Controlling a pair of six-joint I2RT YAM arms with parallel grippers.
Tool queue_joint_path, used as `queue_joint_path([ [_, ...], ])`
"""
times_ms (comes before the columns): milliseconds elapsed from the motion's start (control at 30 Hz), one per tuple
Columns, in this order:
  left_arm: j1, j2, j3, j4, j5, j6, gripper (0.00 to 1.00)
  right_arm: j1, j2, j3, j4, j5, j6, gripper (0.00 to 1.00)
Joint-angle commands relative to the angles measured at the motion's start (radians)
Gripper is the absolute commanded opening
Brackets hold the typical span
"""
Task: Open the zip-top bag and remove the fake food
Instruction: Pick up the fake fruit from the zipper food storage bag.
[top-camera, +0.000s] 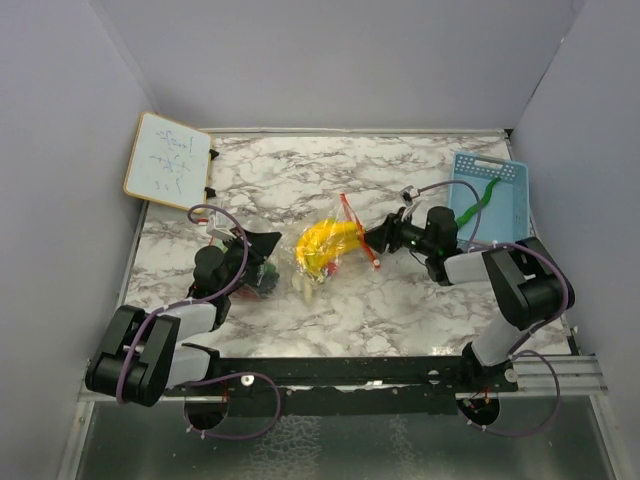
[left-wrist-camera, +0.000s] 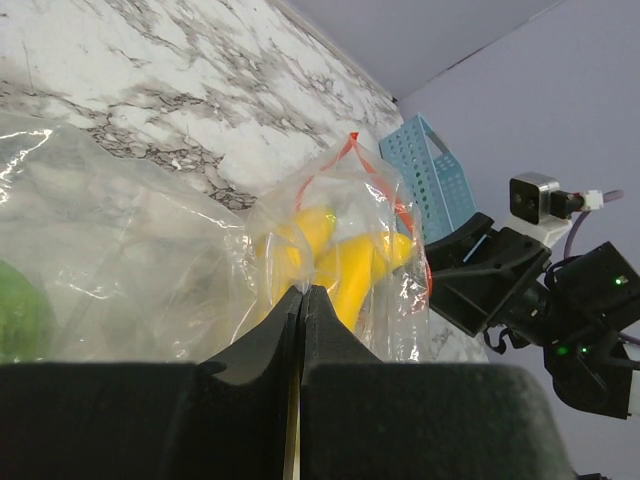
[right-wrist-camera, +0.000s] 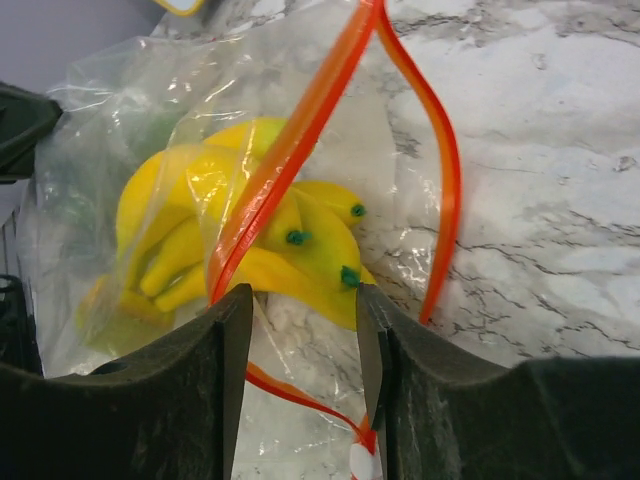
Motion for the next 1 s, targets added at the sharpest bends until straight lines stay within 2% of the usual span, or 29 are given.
queue_joint_path([
  [0, 0.006, 0.033, 0.012, 0.078, 0.031, -0.024, 0.0, 0.039, -0.068, -0.023, -0.016, -0.055, -0.084, 0.47],
  [133, 0.006, 0.029, 0.013, 0.067, 0.028, -0.02, 0.0, 0.066, -0.073, 0.003, -0.107, 0.014, -0.181, 0.51],
  [233, 0.006, 0.029, 0.016, 0.063, 0.033, -0.019, 0.0, 0.068, -0.031, 0.039, -0.151, 0.065, -0.237, 0.62],
  [333, 0.006, 0.026, 0.015, 0.059, 0.036, -0.021, 0.0, 0.068, 0.016, 0.071, -0.164, 0.096, -0.258, 0.69],
  [567, 0.006, -0.01, 0.018, 0.006, 0.024, 0.005, 0.0, 0.068, 0.007, 0.123, -0.247, 0.131, -0.3, 0.78],
  [700, 0.006, -0.007, 0.02, 0.007, 0.027, 0.004, 0.0, 0.068, 0.017, 0.13, -0.24, 0.157, -0.311, 0.88],
  [800, 0.006, 0.004, 0.019, 0.023, 0.034, -0.005, 0.0, 0.068, 0.057, 0.148, -0.215, 0.102, -0.32, 0.92],
  [967, 0.006, -0.007, 0.013, 0.031, 0.038, -0.014, 0.0, 0.068, 0.108, 0.165, -0.112, -0.089, -0.351, 0.93],
])
